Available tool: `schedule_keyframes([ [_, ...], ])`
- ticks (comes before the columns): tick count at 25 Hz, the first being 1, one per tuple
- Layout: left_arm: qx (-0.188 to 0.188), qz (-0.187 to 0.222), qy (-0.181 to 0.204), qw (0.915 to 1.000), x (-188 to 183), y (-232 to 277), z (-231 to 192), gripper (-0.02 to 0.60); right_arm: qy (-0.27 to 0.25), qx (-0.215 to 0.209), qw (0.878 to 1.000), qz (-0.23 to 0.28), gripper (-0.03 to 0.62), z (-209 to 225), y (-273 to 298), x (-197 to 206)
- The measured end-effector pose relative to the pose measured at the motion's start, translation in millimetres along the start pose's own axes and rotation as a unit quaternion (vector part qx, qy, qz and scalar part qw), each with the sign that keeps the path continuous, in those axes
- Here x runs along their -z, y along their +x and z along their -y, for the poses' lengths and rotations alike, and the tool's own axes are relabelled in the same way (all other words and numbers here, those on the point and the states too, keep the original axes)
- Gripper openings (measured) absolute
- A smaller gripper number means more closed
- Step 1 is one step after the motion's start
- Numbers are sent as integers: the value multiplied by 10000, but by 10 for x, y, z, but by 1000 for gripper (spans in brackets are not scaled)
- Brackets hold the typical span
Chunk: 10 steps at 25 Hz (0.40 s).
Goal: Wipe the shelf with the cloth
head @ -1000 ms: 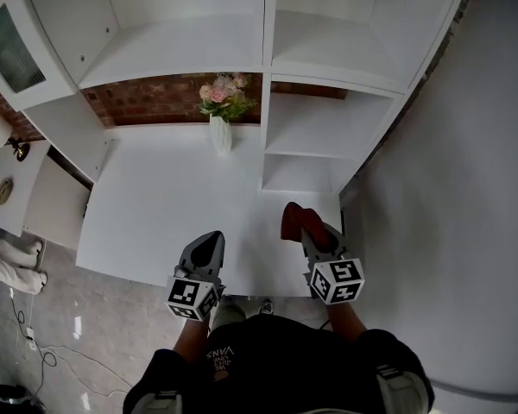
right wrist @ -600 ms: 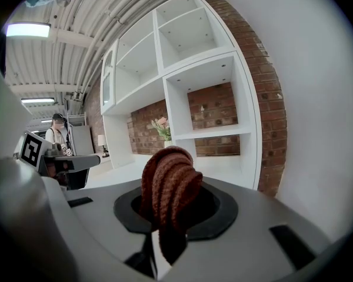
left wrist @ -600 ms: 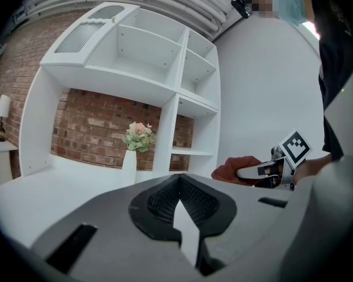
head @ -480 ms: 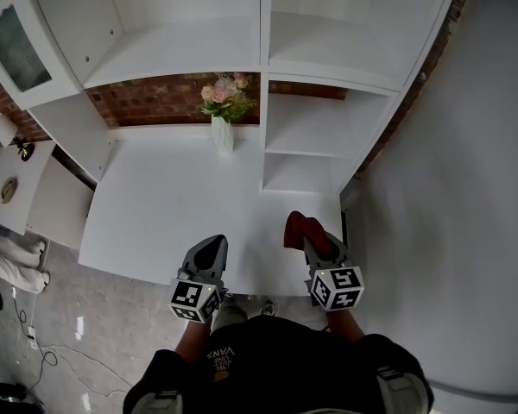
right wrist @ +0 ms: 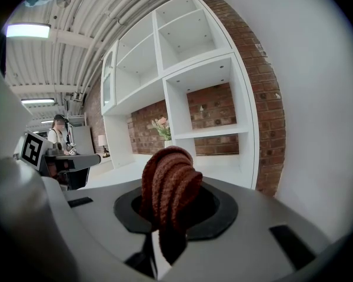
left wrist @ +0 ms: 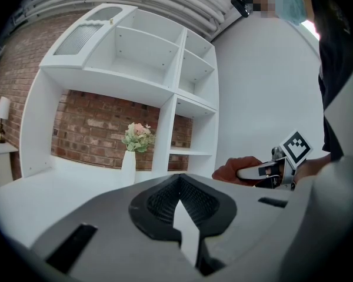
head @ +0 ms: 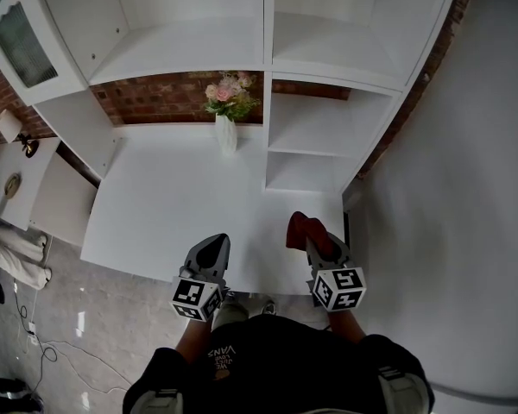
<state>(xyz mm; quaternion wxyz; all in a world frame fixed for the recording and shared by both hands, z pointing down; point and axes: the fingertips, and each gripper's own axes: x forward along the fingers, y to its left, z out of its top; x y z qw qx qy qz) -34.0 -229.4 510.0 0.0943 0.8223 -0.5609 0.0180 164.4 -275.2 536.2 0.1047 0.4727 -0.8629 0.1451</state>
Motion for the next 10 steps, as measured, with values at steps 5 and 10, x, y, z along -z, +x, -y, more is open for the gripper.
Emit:
schedule_keyframes([
  [5, 18, -4, 0, 10000, -7, 4, 13, 7, -27, -32, 10000, -20, 94, -16, 7, -13],
  [10, 31, -7, 7, 10000, -17, 23, -24, 6, -7, -43, 10000, 3, 94, -37, 45, -39],
])
